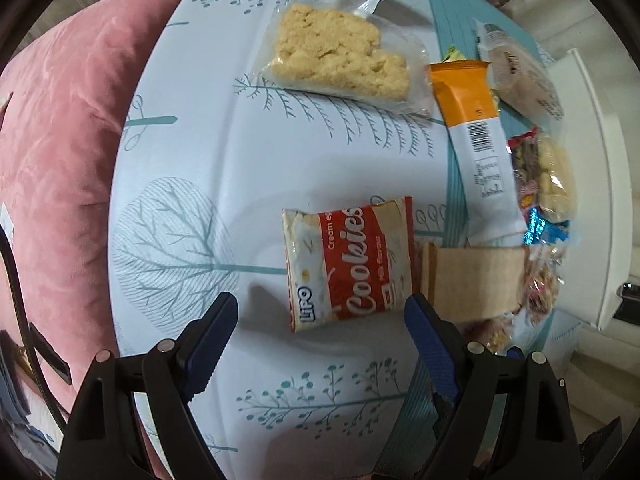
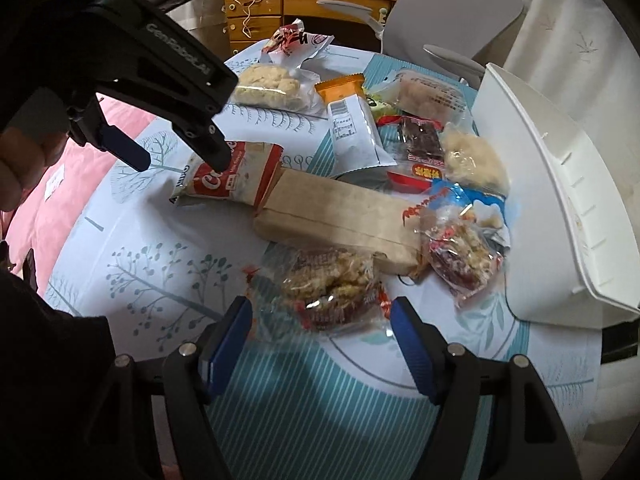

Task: Organize snacks
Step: 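Grasp the red-and-white Cookies packet with the left gripper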

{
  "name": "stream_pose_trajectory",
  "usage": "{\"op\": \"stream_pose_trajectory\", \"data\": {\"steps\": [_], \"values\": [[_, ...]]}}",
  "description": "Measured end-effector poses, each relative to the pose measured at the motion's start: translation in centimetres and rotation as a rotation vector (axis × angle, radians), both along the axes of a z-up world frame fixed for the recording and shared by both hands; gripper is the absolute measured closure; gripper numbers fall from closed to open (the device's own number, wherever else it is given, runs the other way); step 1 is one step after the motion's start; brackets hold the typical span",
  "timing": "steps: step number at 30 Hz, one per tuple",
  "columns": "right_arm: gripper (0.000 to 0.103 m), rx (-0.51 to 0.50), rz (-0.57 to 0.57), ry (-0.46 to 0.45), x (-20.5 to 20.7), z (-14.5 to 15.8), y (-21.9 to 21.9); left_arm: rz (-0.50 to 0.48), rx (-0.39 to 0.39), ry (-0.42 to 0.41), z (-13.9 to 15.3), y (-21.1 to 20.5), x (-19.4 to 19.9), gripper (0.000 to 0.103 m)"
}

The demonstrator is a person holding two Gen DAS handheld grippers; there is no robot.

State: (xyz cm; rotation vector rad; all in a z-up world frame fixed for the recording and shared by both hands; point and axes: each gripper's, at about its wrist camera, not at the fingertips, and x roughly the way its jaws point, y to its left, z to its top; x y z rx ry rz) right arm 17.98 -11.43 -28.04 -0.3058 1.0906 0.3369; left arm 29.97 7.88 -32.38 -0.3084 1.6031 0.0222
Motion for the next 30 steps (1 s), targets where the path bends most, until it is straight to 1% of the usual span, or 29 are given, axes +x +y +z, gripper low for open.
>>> {"op": "stream_pose_trajectory", "data": {"steps": [4, 9, 13, 20, 22, 23, 26, 28, 30], "values": [[0.031, 0.013, 0.014, 0.008, 0.8, -0.8, -0.2, 0.007, 0.008, 0.018, -0.8, -0.5, 0.6, 0.019], [0.030, 0.039, 0.034, 0.002, 1.0, -1.1, -0.1, -0.001, 0.044, 0.036, -1.7, -1.3, 1.4, 0.019], [0.030, 0.057, 0.035, -0.005, 1.1, -1.2, -0.2, 0.006, 0.054, 0.047, -2.3, -1.8, 2.0, 0.019], [0.027, 0.072, 0.045, -0.018, 1.3, -1.3, -0.3, -0.021, 0.096, 0.037, -2.3, -3.5, 2.8, 0.019], [0.025, 0.080, 0.043, -0.019, 1.3, -1.4, -0.3, -0.026, 0.112, 0.037, -2.4, -3.9, 2.9, 0.019], [0.024, 0.084, 0.044, -0.019, 1.4, -1.5, -0.3, -0.028, 0.117, 0.035, -2.5, -4.8, 3.1, 0.019], [0.023, 0.088, 0.038, -0.024, 1.1, -1.6, -0.3, -0.037, 0.133, 0.028, -2.4, -5.8, 3.2, 0.024], [0.023, 0.090, 0.036, -0.025, 1.1, -1.6, -0.3, -0.041, 0.140, 0.018, -2.1, -6.6, 3.2, 0.033], [0.023, 0.093, 0.031, -0.024, 1.1, -1.6, -0.2, -0.044, 0.140, 0.007, -1.8, -6.9, 3.2, 0.037]]}}
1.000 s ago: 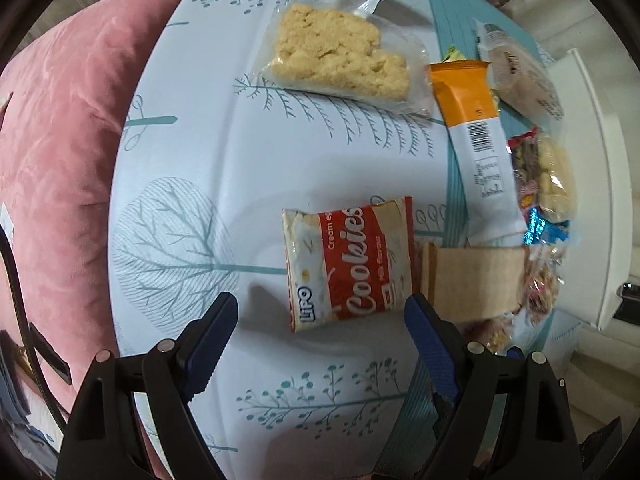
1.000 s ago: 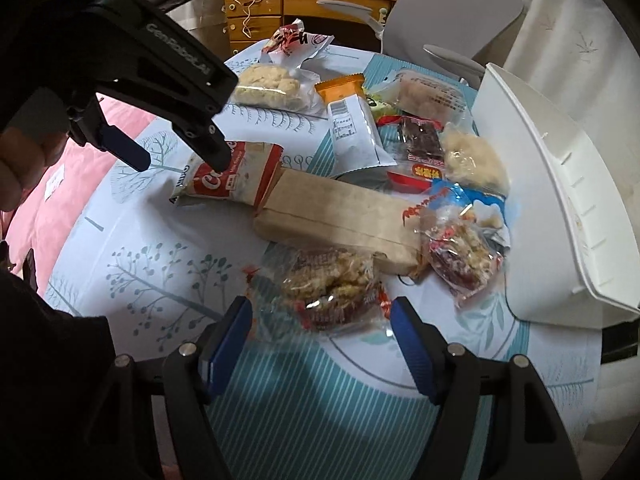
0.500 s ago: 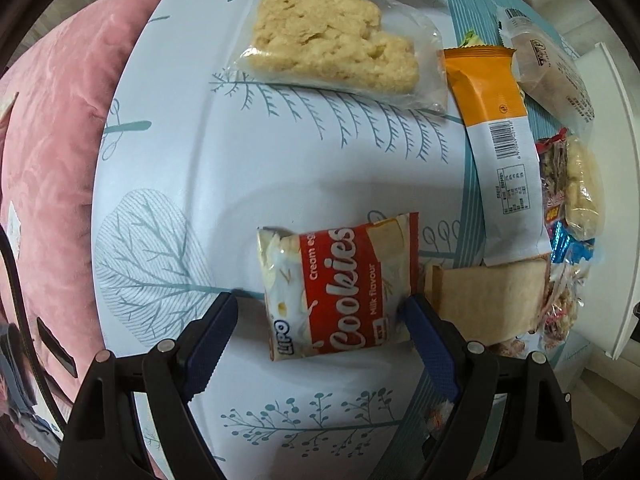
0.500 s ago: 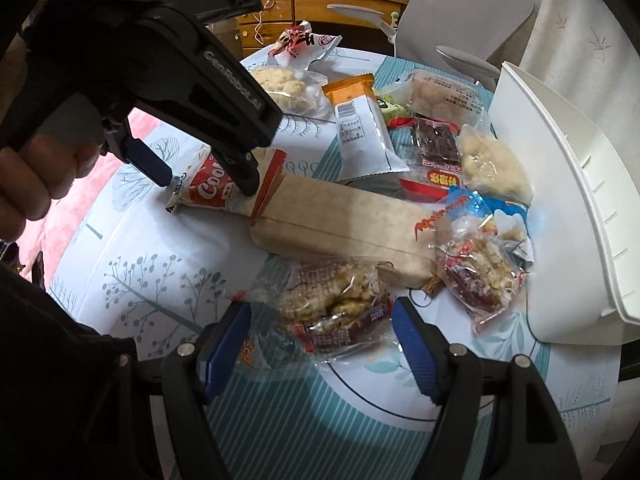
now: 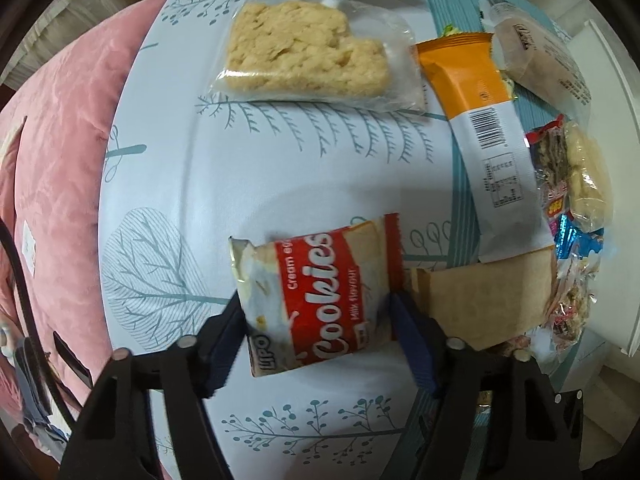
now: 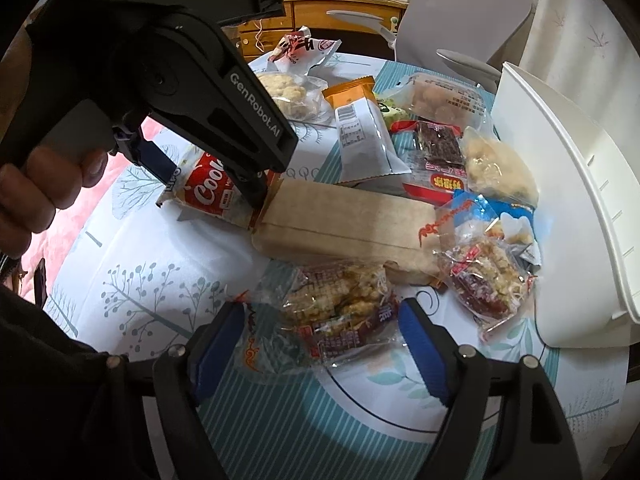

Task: Organize snacks
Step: 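Grasp the red-and-white Cookies packet with the left gripper, then hold the Cookies packet in the left gripper while the right grasps the clear nut bag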

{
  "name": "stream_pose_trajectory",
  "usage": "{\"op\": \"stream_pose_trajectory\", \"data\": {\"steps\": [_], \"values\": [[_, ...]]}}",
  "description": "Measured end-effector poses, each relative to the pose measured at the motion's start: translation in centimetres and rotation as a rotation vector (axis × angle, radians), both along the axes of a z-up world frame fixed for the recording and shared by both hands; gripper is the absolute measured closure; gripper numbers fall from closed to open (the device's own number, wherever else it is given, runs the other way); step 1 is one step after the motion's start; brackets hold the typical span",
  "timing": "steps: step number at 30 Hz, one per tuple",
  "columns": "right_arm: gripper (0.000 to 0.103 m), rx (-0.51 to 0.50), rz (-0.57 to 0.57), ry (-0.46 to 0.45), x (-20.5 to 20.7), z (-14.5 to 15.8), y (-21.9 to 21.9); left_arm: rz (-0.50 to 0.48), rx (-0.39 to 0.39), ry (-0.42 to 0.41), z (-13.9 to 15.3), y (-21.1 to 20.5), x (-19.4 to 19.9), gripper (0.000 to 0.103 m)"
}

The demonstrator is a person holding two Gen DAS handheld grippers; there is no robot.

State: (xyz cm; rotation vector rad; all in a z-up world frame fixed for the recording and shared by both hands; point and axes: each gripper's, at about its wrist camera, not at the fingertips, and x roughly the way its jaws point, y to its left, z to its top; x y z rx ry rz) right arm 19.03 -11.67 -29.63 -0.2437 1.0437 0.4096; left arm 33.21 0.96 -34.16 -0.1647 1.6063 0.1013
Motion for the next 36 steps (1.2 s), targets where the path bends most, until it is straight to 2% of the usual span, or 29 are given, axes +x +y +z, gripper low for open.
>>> {"op": "stream_pose_trajectory", "data": {"steps": [2, 4, 9, 11, 20, 21, 23, 24, 25, 29, 31, 36], "values": [[0.023, -0.005, 0.002, 0.002, 0.1, -0.1, 0.1, 0.001, 0.000, -0.003, 0.2, -0.2, 0.0, 0.040], [0.027, -0.013, 0.005, 0.009, 0.2, -0.1, 0.2, 0.011, 0.006, -0.007, 0.6, -0.1, -0.2, 0.049], [0.037, -0.029, 0.003, 0.012, 0.3, 0.0, 0.0, 0.028, -0.017, -0.006, 0.9, 0.3, -0.4, 0.054], [0.041, -0.031, 0.005, 0.009, 0.3, 0.1, -0.2, 0.031, -0.022, -0.007, 1.0, 0.7, -0.8, 0.054], [0.048, -0.049, 0.014, -0.003, -0.2, 0.7, 0.0, 0.056, -0.030, 0.011, 1.3, 2.2, -2.8, 0.055], [0.056, -0.049, 0.014, -0.003, -0.2, 0.7, 0.0, 0.058, -0.032, 0.008, 1.5, 2.5, -3.0, 0.055], [0.064, -0.049, 0.017, -0.013, -0.7, 1.1, 0.2, 0.056, -0.031, 0.000, 2.0, 3.2, -3.5, 0.055], [0.094, -0.057, 0.020, -0.011, -0.8, 1.2, 0.3, 0.055, -0.031, -0.005, 2.1, 3.3, -3.6, 0.055], [0.102, -0.064, 0.024, 0.005, -0.9, 1.1, 0.5, 0.054, -0.034, -0.013, 2.5, 3.4, -4.0, 0.055], [0.103, -0.048, -0.010, 0.088, -1.2, 0.4, 0.3, 0.044, -0.044, -0.052, 4.4, 4.2, -5.7, 0.055], [0.103, -0.029, -0.036, 0.093, -1.3, 0.7, 0.1, 0.034, -0.046, -0.071, 5.3, 4.8, -6.5, 0.055], [0.103, 0.122, -0.174, 0.154, -1.0, 1.9, -1.5, 0.022, -0.065, -0.118, 7.5, 5.9, -8.9, 0.055]]}}
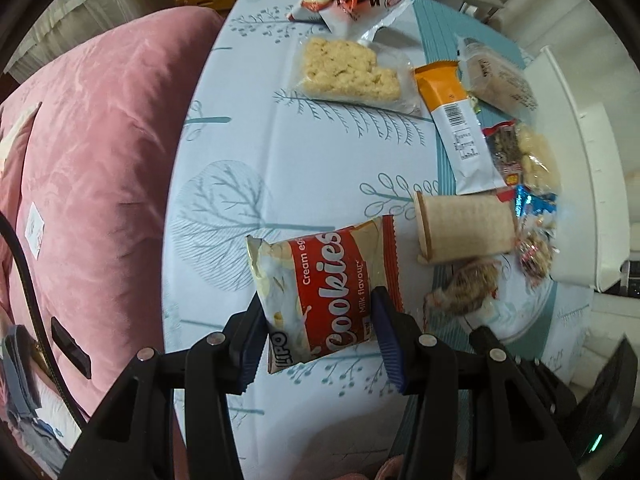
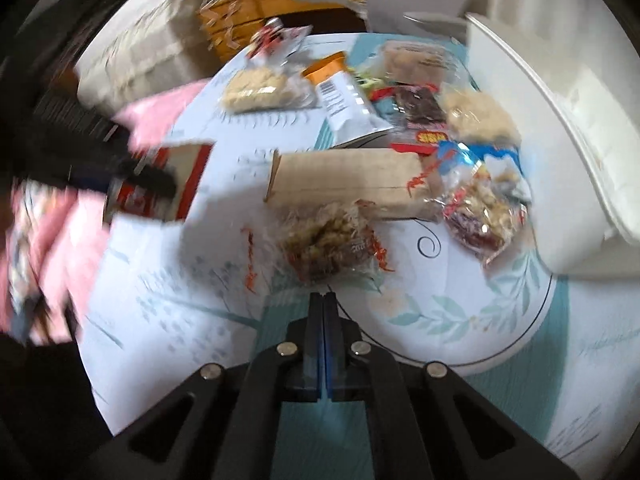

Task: Organize snacks
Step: 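Hold the Cookies packet in the left gripper while the right grasps the clear nut bag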

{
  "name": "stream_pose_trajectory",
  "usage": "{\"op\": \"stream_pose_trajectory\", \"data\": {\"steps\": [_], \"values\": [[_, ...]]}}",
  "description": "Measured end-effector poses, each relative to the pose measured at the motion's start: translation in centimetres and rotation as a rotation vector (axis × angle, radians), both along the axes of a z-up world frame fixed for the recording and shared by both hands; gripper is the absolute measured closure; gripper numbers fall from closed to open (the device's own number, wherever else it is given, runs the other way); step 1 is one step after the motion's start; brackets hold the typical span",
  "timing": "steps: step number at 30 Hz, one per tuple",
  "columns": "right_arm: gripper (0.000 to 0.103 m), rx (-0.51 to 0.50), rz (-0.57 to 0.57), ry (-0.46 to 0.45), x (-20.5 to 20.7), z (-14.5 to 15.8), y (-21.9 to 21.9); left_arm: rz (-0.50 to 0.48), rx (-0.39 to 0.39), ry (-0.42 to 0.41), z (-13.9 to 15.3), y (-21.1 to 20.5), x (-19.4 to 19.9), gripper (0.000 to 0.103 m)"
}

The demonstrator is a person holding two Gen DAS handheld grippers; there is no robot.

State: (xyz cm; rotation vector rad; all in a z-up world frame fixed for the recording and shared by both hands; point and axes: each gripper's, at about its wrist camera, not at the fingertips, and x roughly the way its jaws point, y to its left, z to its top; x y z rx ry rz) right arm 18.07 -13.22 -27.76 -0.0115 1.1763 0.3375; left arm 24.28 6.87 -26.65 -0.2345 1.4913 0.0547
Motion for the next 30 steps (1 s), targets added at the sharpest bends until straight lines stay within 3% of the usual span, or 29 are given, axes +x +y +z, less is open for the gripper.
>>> {"op": "stream_pose_trajectory", "data": {"steps": [8, 12, 17, 22, 30], "values": [[0.099, 0.231, -0.262, 0.206, 1.6, -0.5, -1.6, -0.037, -0.018, -0.075, 2.3, 2.2, -2.8, 0.055], [0.069, 0.311, -0.389, 0.276, 3.1, -0.8, -1.6, -0.050, -0.028, -0.101, 3.4, 3.4, -3.8, 0.055], [0.064, 0.342, -0.504, 0.327, 4.2, -1.5, -1.5, -0.043, -0.033, -0.126, 4.0, 5.2, -5.2, 0.055], [0.058, 0.309, -0.613, 0.365, 5.1, -2.3, -1.1, -0.030, -0.041, -0.133, 4.2, 7.1, -6.1, 0.055], [0.055, 0.327, -0.756, 0.400, 6.3, -2.7, -1.1, -0.028, -0.052, -0.157, 4.8, 8.9, -6.9, 0.055]]}}
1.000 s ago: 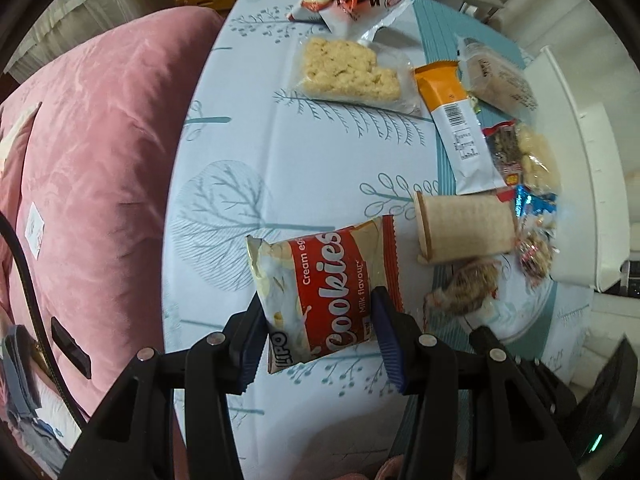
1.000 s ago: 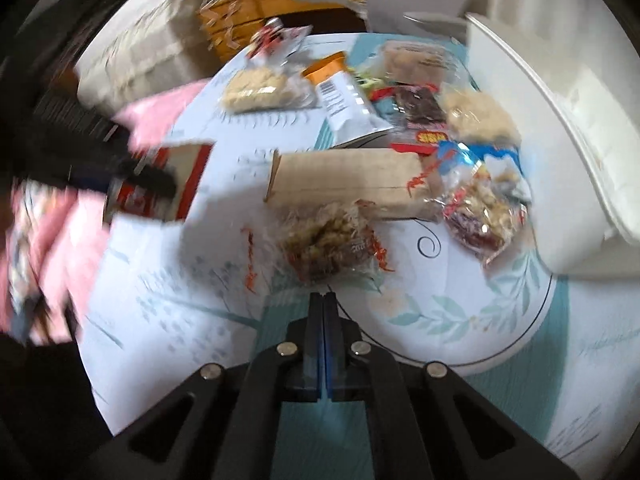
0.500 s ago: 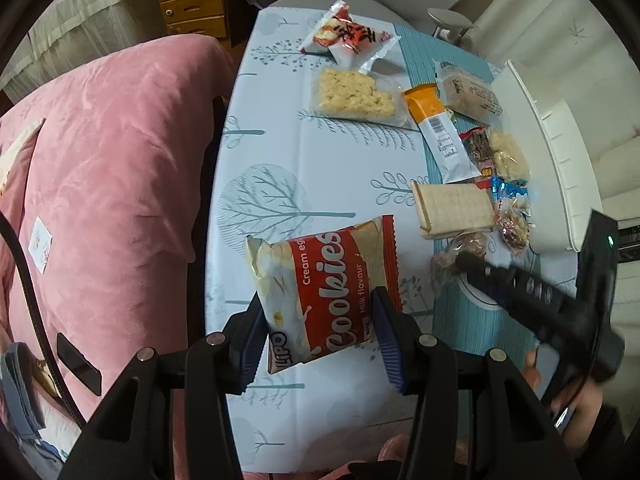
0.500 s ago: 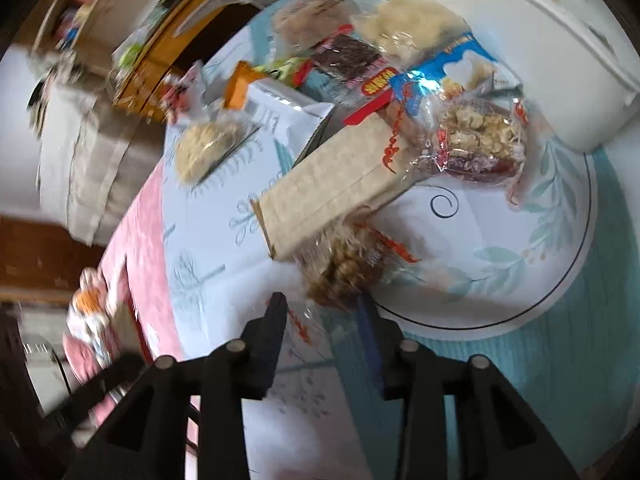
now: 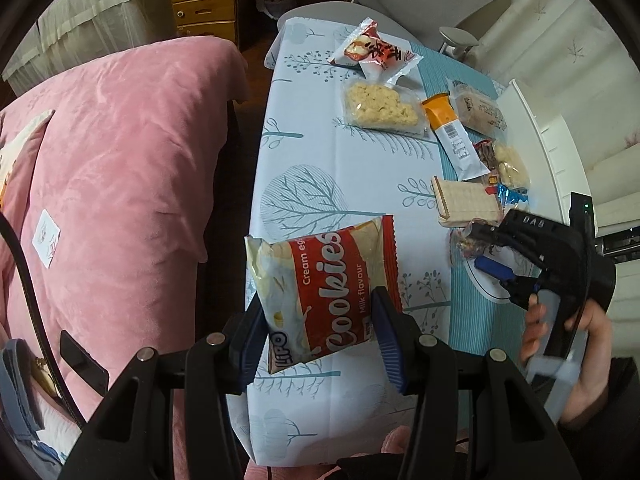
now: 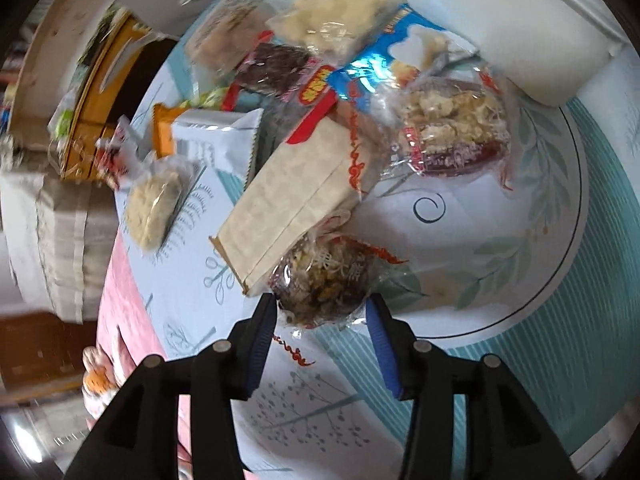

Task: Organize snacks
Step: 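Hold the Cookies packet in the left gripper while the right grasps the clear nut bag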

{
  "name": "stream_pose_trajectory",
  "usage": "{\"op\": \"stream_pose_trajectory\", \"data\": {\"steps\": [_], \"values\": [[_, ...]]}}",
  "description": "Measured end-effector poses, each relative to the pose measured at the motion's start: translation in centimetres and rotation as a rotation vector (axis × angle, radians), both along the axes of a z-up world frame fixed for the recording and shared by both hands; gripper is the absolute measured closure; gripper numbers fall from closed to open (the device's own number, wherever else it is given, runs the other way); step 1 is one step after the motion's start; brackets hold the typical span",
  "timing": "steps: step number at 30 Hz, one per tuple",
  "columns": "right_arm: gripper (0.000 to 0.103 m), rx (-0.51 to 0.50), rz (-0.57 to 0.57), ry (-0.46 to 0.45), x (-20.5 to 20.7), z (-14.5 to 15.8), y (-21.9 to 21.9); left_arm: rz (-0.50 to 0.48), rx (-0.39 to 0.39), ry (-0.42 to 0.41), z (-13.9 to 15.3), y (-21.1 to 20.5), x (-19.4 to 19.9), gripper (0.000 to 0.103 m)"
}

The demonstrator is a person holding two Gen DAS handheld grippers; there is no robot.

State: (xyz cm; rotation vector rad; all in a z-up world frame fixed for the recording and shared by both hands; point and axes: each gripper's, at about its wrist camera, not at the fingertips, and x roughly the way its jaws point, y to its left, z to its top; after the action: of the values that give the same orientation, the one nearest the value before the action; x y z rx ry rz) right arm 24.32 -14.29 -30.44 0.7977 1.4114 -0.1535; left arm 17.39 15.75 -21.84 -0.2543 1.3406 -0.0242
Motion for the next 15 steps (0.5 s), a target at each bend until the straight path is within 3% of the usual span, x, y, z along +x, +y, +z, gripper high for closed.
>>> {"op": "stream_pose_trajectory", "data": {"steps": [2, 4, 6, 10, 15], "values": [[0.054, 0.038, -0.056, 0.019, 0.1, -0.3, -0.8, 0.011, -0.003, -0.005, 0.1, 0.3, -0.2, 0.054], [0.042, 0.080, -0.114, 0.029, 0.0, -0.3, -1.6, 0.022, -0.010, -0.006, 0.2, 0.7, -0.4, 0.054], [0.029, 0.057, -0.130, 0.039, 0.3, -0.1, -1.7, 0.033, -0.017, -0.005, 0.2, 0.8, -0.4, 0.055], [0.027, -0.001, -0.163, 0.100, 0.5, -0.7, -1.9, 0.045, -0.016, -0.007, 0.3, 0.8, -0.4, 0.054], [0.028, -0.020, -0.123, 0.106, 1.6, -1.0, -1.3, 0.065, 0.004, -0.018, 0.7, 0.3, -0.3, 0.054]]}}
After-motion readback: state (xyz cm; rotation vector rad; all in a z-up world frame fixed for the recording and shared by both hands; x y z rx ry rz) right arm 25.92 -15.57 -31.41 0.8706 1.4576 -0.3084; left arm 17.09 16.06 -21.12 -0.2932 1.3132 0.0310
